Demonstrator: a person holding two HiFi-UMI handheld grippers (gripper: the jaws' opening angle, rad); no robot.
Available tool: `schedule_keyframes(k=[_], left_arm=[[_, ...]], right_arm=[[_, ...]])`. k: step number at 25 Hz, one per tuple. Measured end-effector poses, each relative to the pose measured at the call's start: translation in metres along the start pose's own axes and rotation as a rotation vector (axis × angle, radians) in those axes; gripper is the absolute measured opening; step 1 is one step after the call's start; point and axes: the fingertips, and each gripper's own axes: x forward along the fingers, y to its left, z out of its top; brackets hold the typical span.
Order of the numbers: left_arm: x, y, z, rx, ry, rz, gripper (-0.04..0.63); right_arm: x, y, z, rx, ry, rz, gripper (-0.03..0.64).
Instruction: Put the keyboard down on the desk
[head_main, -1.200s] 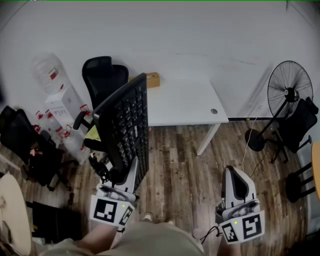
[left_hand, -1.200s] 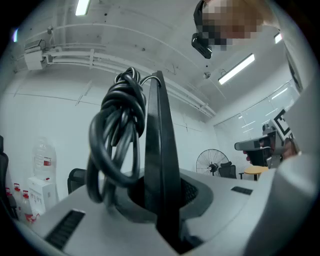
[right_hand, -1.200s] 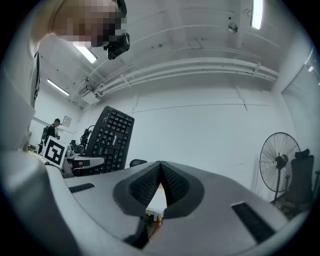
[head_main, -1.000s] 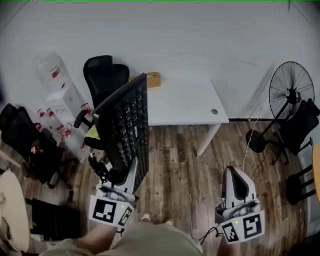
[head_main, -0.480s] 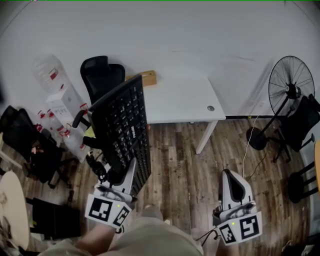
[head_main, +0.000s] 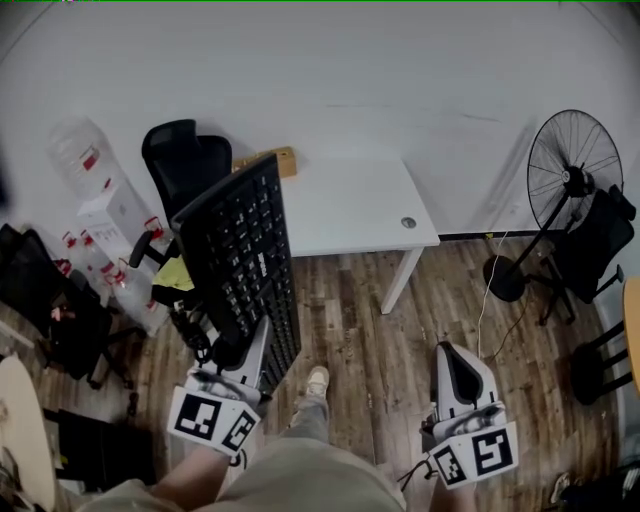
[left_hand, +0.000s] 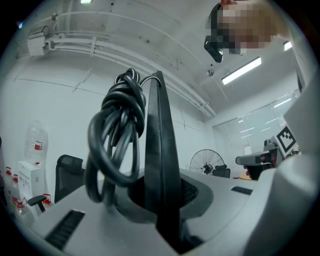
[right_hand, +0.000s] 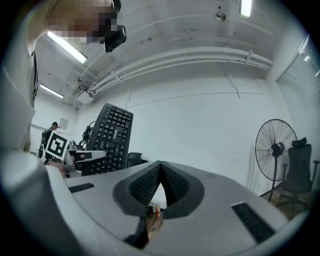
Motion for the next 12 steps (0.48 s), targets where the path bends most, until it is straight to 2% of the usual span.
schedule_keyframes(k=[6,12], left_arm=[[0.005,0.003,-0.011,-0.054,0.004,-0.039,0.078],[0.000,-0.001,-0.003,-0.062,0.017,-0.102,0.078]], right_arm=[[0.002,0.007,-0.004,-0.026,0.028,-0.023,0.025],[-0.012,0.021,0.007,-0.038,0.028,-0.065,0.025]])
